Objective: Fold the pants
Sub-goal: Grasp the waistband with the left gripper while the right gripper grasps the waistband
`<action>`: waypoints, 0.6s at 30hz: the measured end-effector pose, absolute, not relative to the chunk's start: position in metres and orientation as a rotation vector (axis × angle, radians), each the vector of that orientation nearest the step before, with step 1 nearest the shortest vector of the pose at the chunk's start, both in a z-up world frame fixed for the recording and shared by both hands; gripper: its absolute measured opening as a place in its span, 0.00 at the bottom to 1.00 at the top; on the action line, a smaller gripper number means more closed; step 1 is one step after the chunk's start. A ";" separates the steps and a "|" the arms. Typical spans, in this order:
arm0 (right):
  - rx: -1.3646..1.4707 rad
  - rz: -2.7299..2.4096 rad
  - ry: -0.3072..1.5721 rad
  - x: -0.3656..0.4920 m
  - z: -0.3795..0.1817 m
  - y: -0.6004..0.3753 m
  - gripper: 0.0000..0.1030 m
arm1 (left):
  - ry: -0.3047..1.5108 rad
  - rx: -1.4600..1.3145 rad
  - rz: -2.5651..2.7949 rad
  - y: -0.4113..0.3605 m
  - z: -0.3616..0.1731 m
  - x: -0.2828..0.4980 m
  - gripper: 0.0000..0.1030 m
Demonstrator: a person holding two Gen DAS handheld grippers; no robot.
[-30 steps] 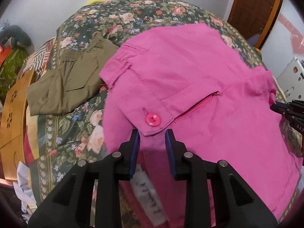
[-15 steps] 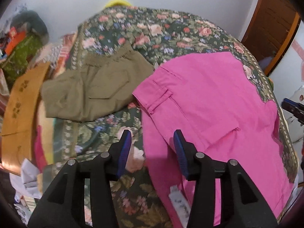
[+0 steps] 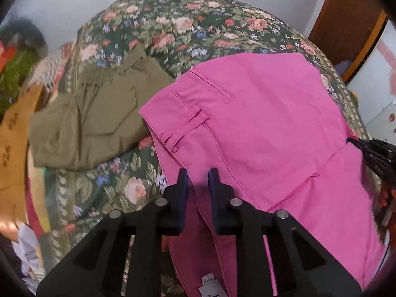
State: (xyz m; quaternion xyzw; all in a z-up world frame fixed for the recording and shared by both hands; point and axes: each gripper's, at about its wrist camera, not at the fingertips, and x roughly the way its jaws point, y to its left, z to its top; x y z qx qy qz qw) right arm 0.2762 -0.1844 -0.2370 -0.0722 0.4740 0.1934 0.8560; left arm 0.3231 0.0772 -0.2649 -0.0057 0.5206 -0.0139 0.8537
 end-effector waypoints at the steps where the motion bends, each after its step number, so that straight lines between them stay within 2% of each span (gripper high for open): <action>1: -0.185 0.401 0.983 0.271 -0.237 -0.185 0.04 | 1.091 -0.008 -0.027 0.075 -0.263 0.325 0.13; 8: -0.164 0.369 1.032 0.272 -0.239 -0.219 0.05 | 1.080 0.119 0.049 0.050 -0.269 0.343 0.11; 13: -0.105 0.333 0.965 0.257 -0.193 -0.229 0.09 | 1.026 0.125 0.026 0.046 -0.243 0.323 0.12; 16: -0.060 0.392 0.927 0.249 -0.170 -0.221 0.10 | 0.986 0.119 0.013 0.040 -0.226 0.308 0.17; 17: -0.063 0.422 0.922 0.247 -0.167 -0.212 0.13 | 0.980 0.107 -0.006 0.038 -0.224 0.304 0.21; 18: -0.072 0.445 0.921 0.246 -0.167 -0.204 0.20 | 0.989 0.099 -0.035 0.033 -0.225 0.300 0.23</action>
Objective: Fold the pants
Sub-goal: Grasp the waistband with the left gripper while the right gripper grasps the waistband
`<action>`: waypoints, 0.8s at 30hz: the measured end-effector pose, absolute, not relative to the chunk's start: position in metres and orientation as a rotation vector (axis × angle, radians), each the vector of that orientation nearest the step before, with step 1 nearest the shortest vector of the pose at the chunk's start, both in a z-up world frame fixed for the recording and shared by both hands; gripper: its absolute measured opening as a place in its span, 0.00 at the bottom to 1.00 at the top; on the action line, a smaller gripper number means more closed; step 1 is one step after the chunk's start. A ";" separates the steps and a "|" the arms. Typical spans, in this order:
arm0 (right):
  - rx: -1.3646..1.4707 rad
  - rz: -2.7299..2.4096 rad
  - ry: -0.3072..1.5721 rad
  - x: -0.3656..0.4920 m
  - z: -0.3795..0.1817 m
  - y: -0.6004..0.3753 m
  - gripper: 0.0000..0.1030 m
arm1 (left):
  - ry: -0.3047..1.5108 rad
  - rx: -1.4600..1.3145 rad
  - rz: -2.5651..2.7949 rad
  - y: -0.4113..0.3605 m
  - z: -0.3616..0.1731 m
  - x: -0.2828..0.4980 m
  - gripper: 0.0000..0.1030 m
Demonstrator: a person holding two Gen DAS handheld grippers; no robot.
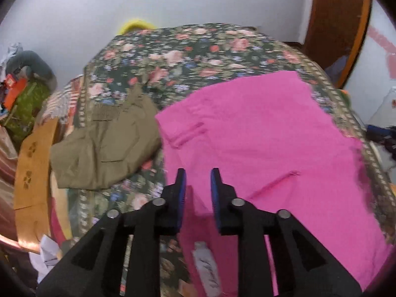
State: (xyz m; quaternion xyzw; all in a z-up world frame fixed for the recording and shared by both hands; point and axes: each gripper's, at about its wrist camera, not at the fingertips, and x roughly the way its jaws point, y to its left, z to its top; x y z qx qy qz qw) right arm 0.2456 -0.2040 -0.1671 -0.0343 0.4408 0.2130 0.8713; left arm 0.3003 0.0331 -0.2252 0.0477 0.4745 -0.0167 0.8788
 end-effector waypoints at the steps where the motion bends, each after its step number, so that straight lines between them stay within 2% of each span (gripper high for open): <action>1: -0.088 0.471 0.925 0.244 -0.171 -0.193 0.26 | 1.007 0.101 -0.056 0.029 -0.229 0.299 0.24; 2: -0.114 0.488 0.933 0.245 -0.179 -0.183 0.31 | 1.041 0.112 -0.077 0.024 -0.237 0.299 0.24; 5: -0.208 0.457 0.999 0.250 -0.216 -0.163 0.31 | 1.150 0.136 -0.067 0.018 -0.270 0.304 0.24; 7: -0.182 0.451 1.020 0.254 -0.236 -0.170 0.33 | 1.127 0.167 -0.067 0.017 -0.278 0.301 0.24; 10: -0.064 0.455 1.037 0.258 -0.237 -0.192 0.33 | 1.095 0.218 -0.053 0.012 -0.282 0.293 0.29; 20: -0.119 0.403 1.067 0.248 -0.226 -0.200 0.40 | 1.093 0.155 -0.078 0.025 -0.272 0.280 0.32; 21: -0.132 0.394 1.060 0.247 -0.221 -0.202 0.43 | 1.082 0.146 -0.082 0.030 -0.264 0.278 0.32; 22: -0.141 0.389 1.044 0.248 -0.214 -0.204 0.43 | 1.073 0.134 -0.083 0.033 -0.259 0.278 0.37; 24: -0.146 0.378 1.000 0.250 -0.197 -0.209 0.43 | 1.050 0.082 -0.084 0.046 -0.243 0.281 0.57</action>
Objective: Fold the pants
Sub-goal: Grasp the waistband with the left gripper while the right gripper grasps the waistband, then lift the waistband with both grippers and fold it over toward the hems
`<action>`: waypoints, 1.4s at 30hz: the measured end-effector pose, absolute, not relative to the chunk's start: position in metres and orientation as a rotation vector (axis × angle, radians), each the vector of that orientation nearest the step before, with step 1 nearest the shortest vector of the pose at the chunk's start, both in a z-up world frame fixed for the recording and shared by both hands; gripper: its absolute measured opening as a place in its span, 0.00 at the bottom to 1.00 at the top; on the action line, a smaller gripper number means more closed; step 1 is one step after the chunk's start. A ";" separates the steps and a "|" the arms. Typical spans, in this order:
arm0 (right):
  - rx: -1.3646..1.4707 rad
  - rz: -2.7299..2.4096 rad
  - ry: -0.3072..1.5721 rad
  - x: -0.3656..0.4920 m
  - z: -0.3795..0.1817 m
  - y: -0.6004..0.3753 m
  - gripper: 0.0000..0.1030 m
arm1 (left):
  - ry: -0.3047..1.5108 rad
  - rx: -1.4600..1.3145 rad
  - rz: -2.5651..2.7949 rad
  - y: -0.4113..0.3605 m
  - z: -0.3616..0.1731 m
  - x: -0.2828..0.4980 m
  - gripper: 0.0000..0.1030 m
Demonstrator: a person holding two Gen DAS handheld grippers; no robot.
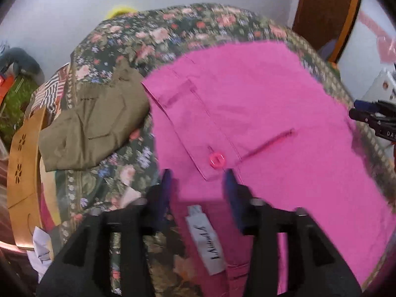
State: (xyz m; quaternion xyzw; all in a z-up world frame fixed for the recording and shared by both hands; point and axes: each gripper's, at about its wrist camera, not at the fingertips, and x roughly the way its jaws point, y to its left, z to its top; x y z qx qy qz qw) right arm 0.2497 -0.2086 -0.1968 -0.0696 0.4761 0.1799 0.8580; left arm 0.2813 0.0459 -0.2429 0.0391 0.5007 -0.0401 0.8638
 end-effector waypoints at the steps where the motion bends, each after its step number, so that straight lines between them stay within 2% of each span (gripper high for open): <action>1: -0.138 0.381 0.988 0.252 -0.190 -0.211 0.43 | 1.027 0.053 -0.084 0.053 -0.236 0.285 0.71; 2: -0.122 0.390 0.975 0.255 -0.182 -0.212 0.44 | 1.006 0.033 -0.076 0.058 -0.231 0.289 0.78; 6: -0.088 0.382 0.921 0.279 -0.161 -0.211 0.51 | 0.992 -0.017 -0.023 0.077 -0.224 0.323 0.78; 10: -0.094 0.399 0.900 0.309 -0.157 -0.198 0.51 | 1.025 -0.093 -0.022 0.089 -0.236 0.362 0.78; 19: -0.090 0.406 0.926 0.387 -0.185 -0.180 0.51 | 1.052 -0.116 -0.067 0.105 -0.269 0.412 0.77; 21: -0.088 0.403 0.938 0.402 -0.194 -0.176 0.51 | 1.054 -0.121 -0.084 0.107 -0.274 0.417 0.73; 25: -0.061 0.399 0.978 0.426 -0.216 -0.170 0.51 | 1.070 -0.187 -0.155 0.109 -0.283 0.425 0.49; 26: -0.048 0.402 0.989 0.430 -0.221 -0.168 0.51 | 1.067 -0.190 -0.158 0.108 -0.283 0.426 0.47; 27: -0.035 0.404 0.975 0.430 -0.223 -0.167 0.45 | 1.064 -0.182 -0.152 0.107 -0.283 0.427 0.45; 28: -0.023 0.410 0.955 0.428 -0.223 -0.167 0.39 | 1.063 -0.171 -0.151 0.105 -0.283 0.428 0.38; 30: 0.015 0.438 0.956 0.427 -0.223 -0.165 0.15 | 1.057 -0.159 -0.147 0.101 -0.282 0.428 0.27; 31: 0.027 0.441 0.957 0.426 -0.223 -0.163 0.09 | 1.055 -0.156 -0.145 0.099 -0.280 0.428 0.20; 32: 0.022 0.446 0.953 0.425 -0.221 -0.161 0.06 | 1.054 -0.144 -0.135 0.097 -0.279 0.428 0.18; 35: -0.056 0.436 0.919 0.417 -0.214 -0.150 0.04 | 1.017 -0.067 -0.095 0.086 -0.268 0.423 0.14; 42: -0.041 0.438 0.806 0.403 -0.161 -0.155 0.02 | 0.871 0.047 -0.029 0.072 -0.206 0.396 0.13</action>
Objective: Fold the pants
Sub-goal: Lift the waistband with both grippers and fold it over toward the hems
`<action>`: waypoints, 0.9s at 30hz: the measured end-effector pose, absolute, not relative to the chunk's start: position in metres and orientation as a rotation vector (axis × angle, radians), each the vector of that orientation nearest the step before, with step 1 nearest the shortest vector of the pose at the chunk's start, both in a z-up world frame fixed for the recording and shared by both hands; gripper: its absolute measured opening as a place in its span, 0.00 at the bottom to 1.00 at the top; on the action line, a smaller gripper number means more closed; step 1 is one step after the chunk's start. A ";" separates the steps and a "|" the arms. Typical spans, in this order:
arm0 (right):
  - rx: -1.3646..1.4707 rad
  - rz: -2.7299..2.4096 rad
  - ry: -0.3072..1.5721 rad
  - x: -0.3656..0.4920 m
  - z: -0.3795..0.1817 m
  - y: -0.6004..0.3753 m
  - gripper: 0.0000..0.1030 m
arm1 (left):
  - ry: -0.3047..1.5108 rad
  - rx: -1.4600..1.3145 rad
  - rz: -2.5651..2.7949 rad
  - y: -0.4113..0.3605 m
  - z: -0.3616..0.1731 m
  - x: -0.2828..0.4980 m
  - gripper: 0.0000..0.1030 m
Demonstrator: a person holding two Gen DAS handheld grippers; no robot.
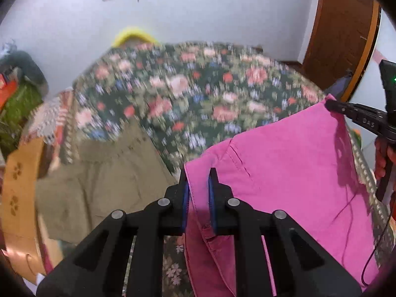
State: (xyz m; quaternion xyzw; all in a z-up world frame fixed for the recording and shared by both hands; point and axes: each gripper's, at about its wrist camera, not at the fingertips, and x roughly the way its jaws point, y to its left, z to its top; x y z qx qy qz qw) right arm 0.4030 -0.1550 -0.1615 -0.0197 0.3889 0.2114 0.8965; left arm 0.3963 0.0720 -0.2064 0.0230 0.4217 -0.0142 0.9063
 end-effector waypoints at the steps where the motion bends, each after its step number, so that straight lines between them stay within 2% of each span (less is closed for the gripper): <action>1: -0.046 0.434 0.780 0.398 -0.149 -0.156 0.02 | 0.852 0.054 -0.017 0.072 -0.197 0.394 0.14; 6: -0.036 0.471 0.683 0.360 -0.090 -0.165 0.02 | 0.788 0.041 -0.016 0.072 -0.153 0.369 0.14; 10: -0.064 0.493 0.665 0.317 -0.076 -0.171 0.02 | 0.747 0.080 -0.020 0.062 -0.140 0.328 0.14; 18: -0.055 0.499 0.721 0.231 -0.092 -0.195 0.03 | 0.734 0.192 -0.054 0.030 -0.153 0.249 0.14; 27: -0.027 0.490 0.856 0.151 -0.149 -0.207 0.03 | 0.829 0.307 -0.121 0.011 -0.206 0.175 0.18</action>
